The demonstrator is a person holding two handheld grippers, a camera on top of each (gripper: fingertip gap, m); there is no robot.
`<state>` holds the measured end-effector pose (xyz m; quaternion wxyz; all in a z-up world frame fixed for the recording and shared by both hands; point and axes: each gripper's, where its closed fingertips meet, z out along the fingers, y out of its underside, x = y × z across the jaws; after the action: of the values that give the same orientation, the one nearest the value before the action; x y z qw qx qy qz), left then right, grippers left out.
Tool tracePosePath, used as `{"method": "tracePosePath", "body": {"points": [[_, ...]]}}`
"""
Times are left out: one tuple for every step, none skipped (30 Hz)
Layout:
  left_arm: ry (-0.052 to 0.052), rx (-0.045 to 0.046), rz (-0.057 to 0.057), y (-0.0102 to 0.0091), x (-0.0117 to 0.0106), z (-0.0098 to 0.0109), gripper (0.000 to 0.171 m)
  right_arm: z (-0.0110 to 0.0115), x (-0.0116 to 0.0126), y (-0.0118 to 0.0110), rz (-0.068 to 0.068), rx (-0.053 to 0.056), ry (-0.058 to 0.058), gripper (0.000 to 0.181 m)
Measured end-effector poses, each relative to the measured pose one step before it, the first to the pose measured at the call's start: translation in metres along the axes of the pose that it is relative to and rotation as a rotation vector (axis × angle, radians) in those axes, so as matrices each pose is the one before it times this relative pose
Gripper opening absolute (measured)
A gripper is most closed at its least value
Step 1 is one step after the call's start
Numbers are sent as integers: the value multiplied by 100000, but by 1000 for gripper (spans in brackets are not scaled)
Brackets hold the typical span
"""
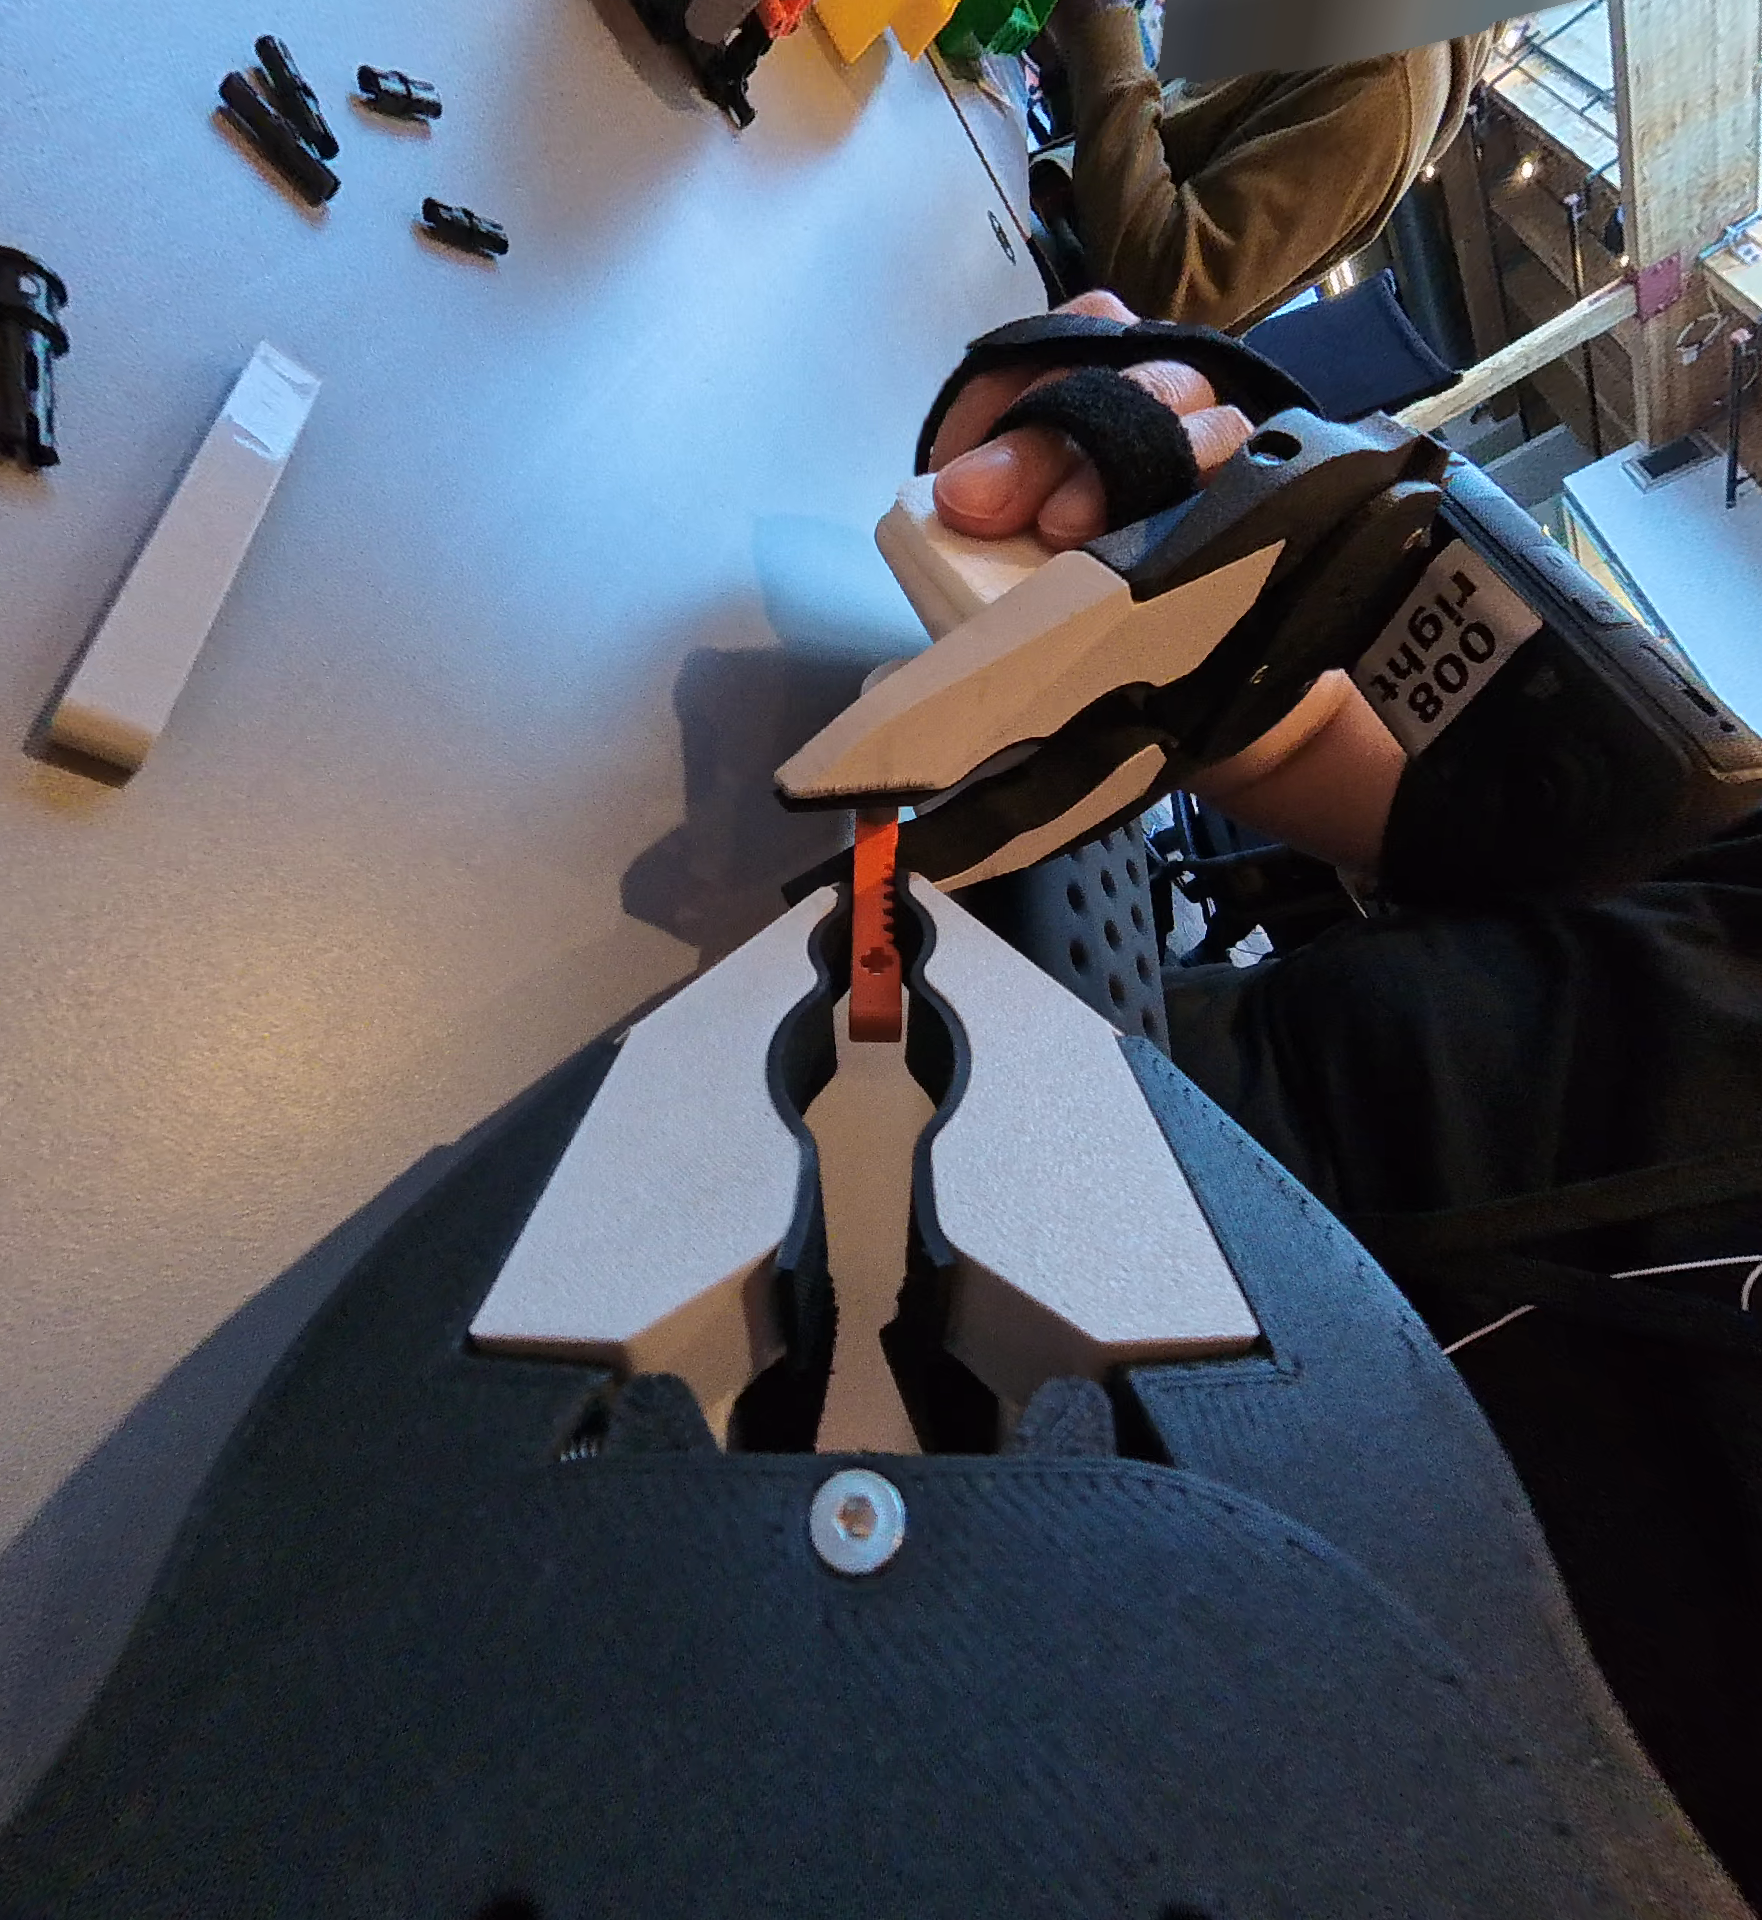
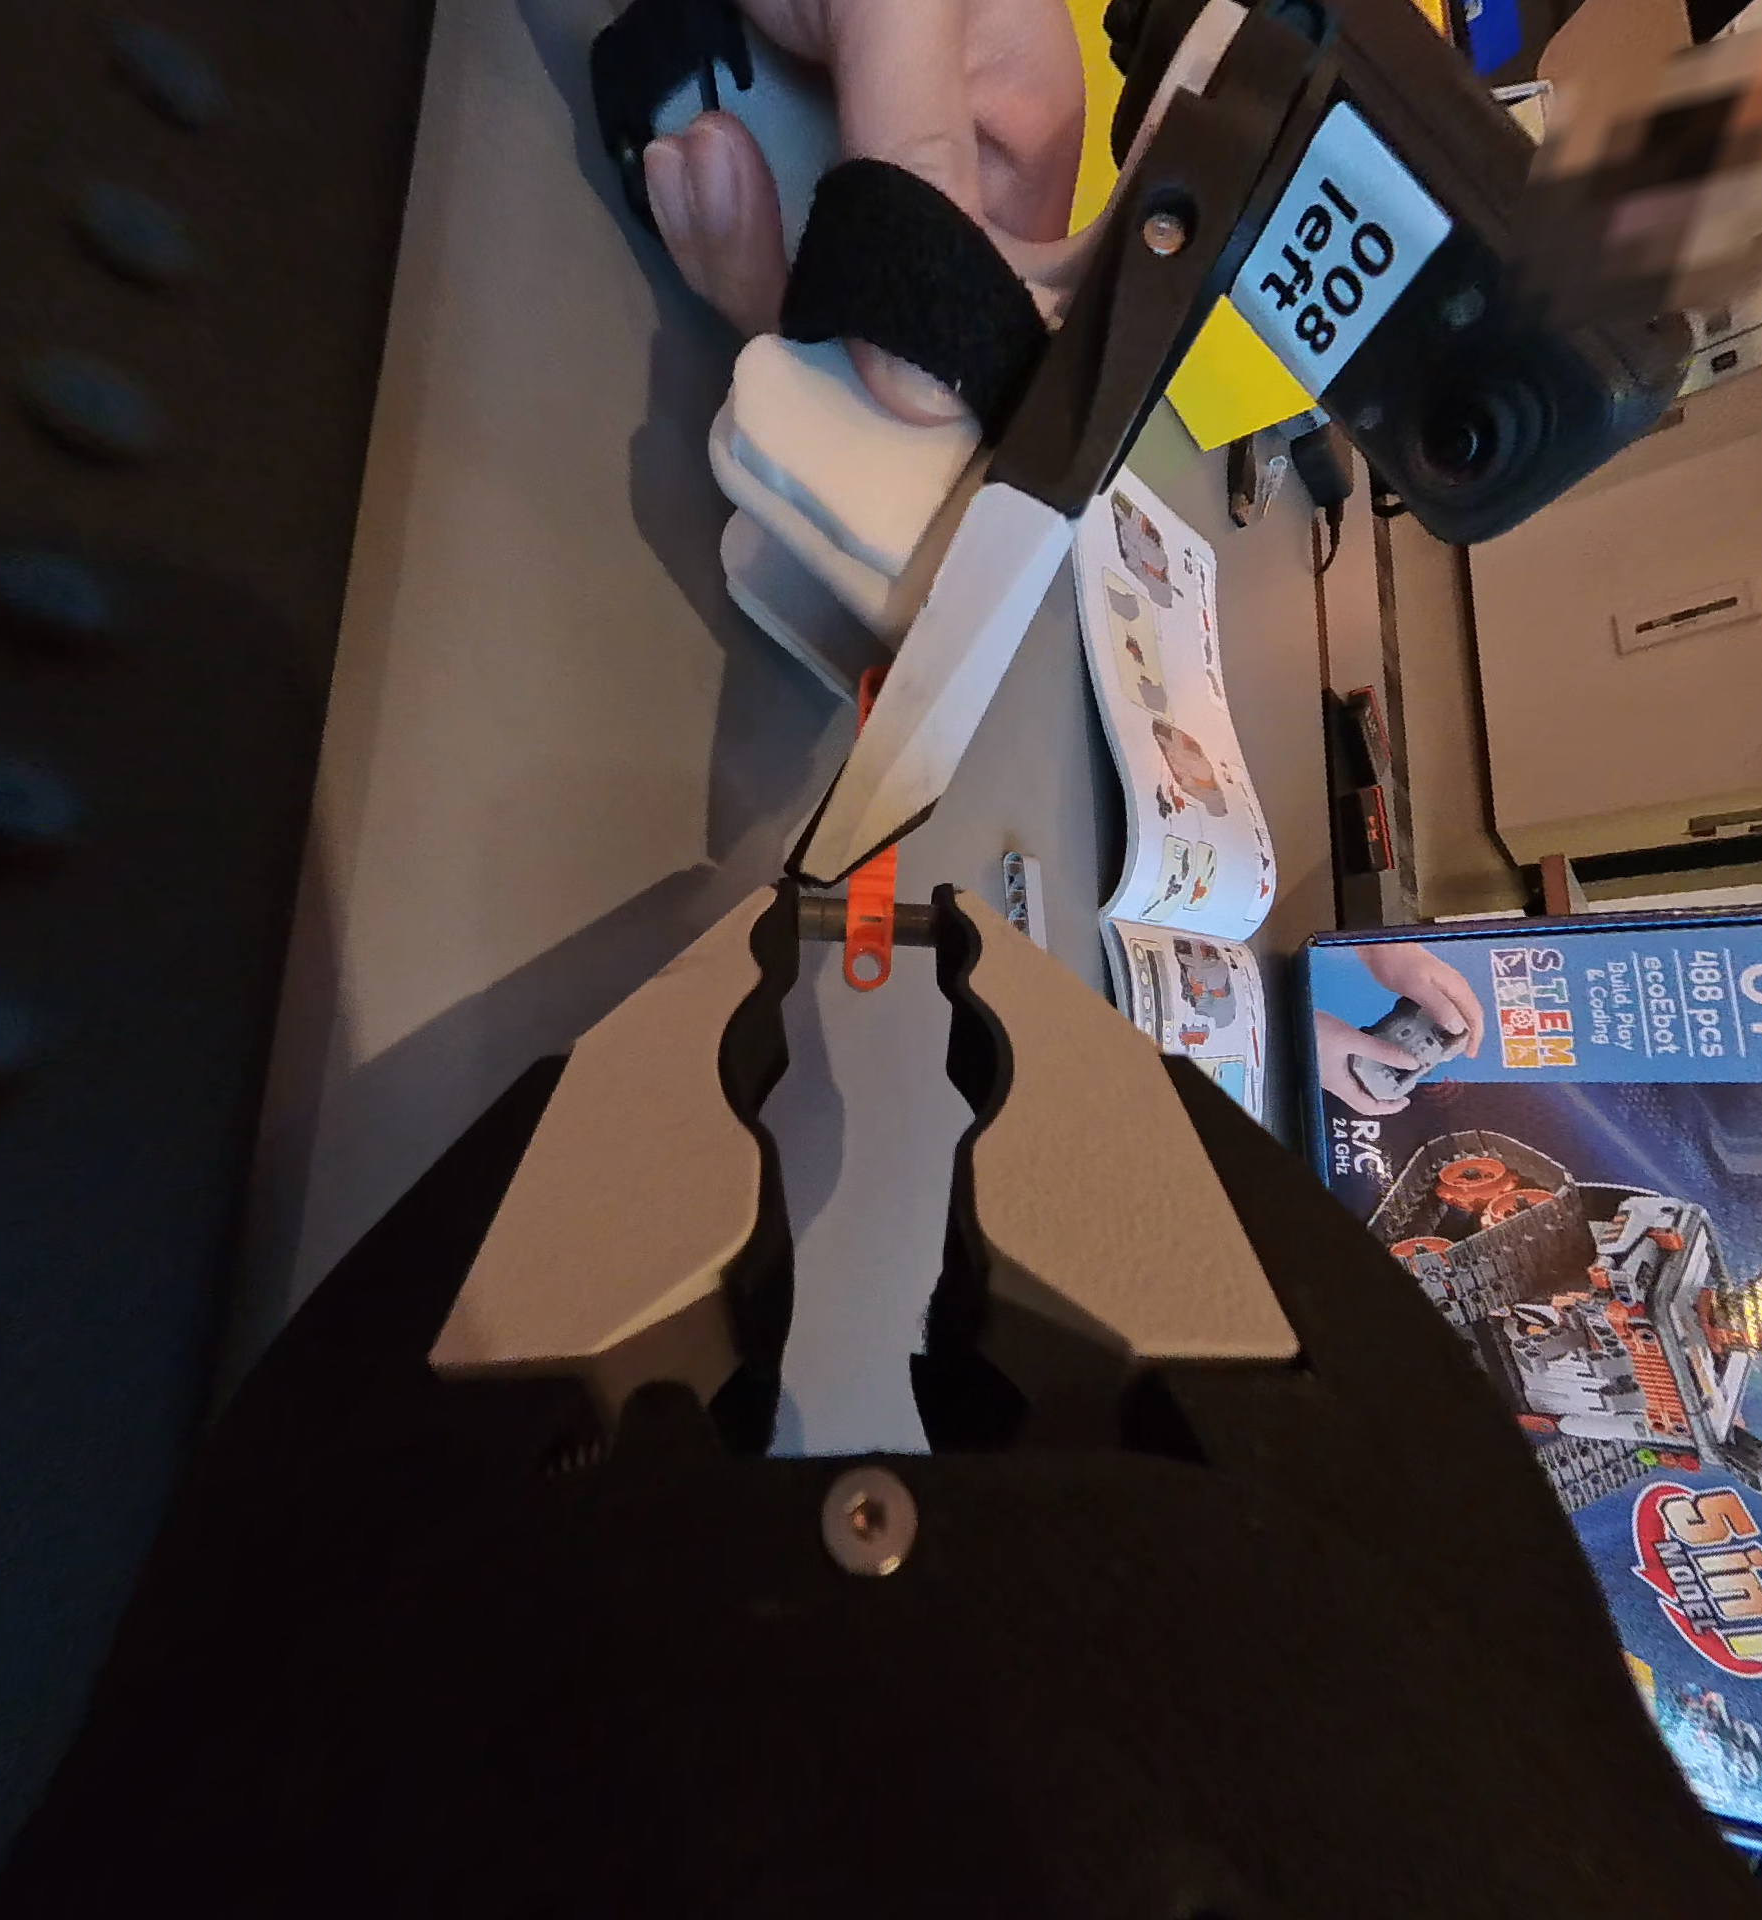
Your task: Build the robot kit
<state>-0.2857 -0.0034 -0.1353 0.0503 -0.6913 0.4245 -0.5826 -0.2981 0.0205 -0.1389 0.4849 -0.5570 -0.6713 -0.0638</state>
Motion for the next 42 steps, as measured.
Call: {"method": "tracePosePath", "body": {"points": [[-530,-25,-278,25,-91,-2,3,51,-35,29,245,-659,52,24],[-552,-216,-511,52,-108,7,3,96,-45,118,200,-1217,54,24],[-356,-197,-599,40,-101,-9,3,88,-69,67,362,-926,-148,24],[12,185,-435,-8,-31,-13,3,59,30,88,673,-991,296,23],[538,303,-295,-31,64,-43,3,-32,36,-22,930,-453,7,23],[433,355,-470,-18,32,-51,3,-22,62,-74,1600,248,-75,23],[-353,225,-420,5,-64,2,3,25,-22,38,2203,-76,-890,23],[-1148,-140,-98,40,-151,25,3,103,-56,136,1971,-639,-1014,23],[-1536,-452,127,72,-180,55,3,157,-126,170,1810,-873,-1338,23],[-991,0,75,9,-117,16,3,120,-53,143,2355,-759,-1037,23],[-289,290,-79,-19,-35,-14,3,39,-13,44,2943,-25,-936,23],[-140,290,-102,-19,-13,-14,3,21,-5,14,3790,285,-1185,23],[-375,576,108,-66,-31,-34,4,22,31,43,2761,-26,-665,23],[-236,517,-47,-55,-29,-47,4,29,106,3,2204,-35,391,23],[-246,-66,-600,31,-72,-12,4,64,-32,14,1364,-251,-396,22],[-252,134,-502,-26,-77,-4,4,79,8,87,969,-474,-89,22],[-34,359,-301,-39,-20,-13,4,31,51,19,222,7,212,23],[51,60,-171,-6,-2,-17,3,6,6,1,1238,57,-214,23],[-105,108,-176,-6,-24,2,4,9,4,18,693,97,-28,23],[-102,71,-83,-10,-8,5,4,17,-1,25,622,-177,-72,23],[31,228,-214,-20,-3,-22,4,2,28,-11,297,-45,183,23],[230,68,-401,-5,11,-25,4,14,0,-1,954,-135,45,23],[479,-566,-287,94,43,-18,3,3,-82,-52,-197,222,-678,23],[462,-1060,174,163,84,2,3,-5,-223,-100,-1433,1315,-1653,23],[-278,342,1656,-31,100,-10,3,-66,-89,-155,-2850,2543,-910,24],[-1238,1001,3762,-171,124,-46,3,-154,220,-196,-4820,2465,2370,24],[-2461,-86,5826,-90,80,-33,3,-194,341,-127,-7931,768,4567,24],[-5079,-1367,7205,24,-228,-2,3,-195,526,-32,-8772,-168,6430,33],[-5435,-1666,8132,103,-189,72,3,-131,418,239,-6308,-1731,5072,41],[-3781,-1269,7925,69,86,143,3,-103,-30,227,-3270,-1301,1184,44],[-3319,-502,6399,5,73,134,3,-141,86,38,-1527,297,1377,47],[-2651,-27,4683,-51,26,48,3,-138,83,87,-597,-71,720,48],[-2108,-73,2586,18,-75,2,3,-131,-26,2,-185,578,-165,47],[-80,337,313,-24,24,-33,3,-121,25,22,-673,477,397,45],[1293,728,-1287,-90,60,-87,3,-123,42,17,-1810,-87,769,42],[1934,781,-2273,-81,68,-110,3,-131,87,-177,-2434,638,1349,37],[2308,703,-2845,-60,85,-99,3,-86,62,-227,-2207,711,1198,34],[1724,387,-2582,-21,24,-65,3,12,-56,-72,-1033,-149,270,32],[1208,52,-1993,35,-3,-23,3,47,-74,-69,-427,54,-135,31],[1067,153,-1640,7,10,-12,3,24,-5,-25,-335,38,28,31],[1417,379,-1895,-28,55,-46,3,-6,-12,-55,365,514,-227,31],[1935,787,-2642,-68,78,-68,3,-30,-55,-67,1135,587,-718,28]]}}
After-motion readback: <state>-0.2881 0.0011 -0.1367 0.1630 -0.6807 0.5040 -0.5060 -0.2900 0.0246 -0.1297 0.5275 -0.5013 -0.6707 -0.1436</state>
